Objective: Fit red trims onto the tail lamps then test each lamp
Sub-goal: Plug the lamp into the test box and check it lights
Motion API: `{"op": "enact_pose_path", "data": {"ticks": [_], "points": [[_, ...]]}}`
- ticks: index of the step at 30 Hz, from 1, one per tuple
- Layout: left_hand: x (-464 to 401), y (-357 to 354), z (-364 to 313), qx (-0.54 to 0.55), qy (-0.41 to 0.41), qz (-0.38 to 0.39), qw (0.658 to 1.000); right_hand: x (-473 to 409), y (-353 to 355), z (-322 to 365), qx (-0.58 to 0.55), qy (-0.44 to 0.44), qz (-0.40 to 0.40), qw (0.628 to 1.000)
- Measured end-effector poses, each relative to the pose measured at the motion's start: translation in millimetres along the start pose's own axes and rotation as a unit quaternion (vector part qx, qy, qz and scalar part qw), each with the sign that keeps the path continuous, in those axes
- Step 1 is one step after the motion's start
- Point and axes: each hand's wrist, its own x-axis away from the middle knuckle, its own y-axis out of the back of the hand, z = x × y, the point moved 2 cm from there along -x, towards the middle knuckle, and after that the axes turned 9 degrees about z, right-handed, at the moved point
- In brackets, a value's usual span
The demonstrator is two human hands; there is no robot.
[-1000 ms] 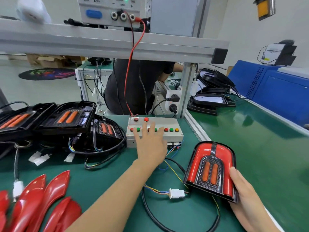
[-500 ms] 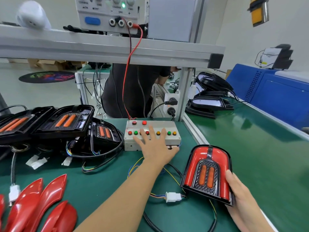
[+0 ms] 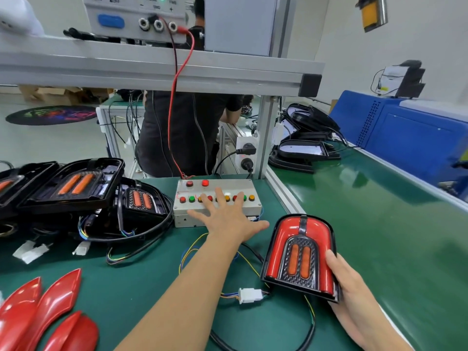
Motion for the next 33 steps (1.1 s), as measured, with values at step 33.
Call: {"op": "enact_pose_path", "data": {"ticks": [33], "points": [[-3.4,-4.7,1.2,0.0,-0.018,-0.013,1.0,6.7,2.4,-0.2,-0.058,0.014,-0.062,0.996]]}}
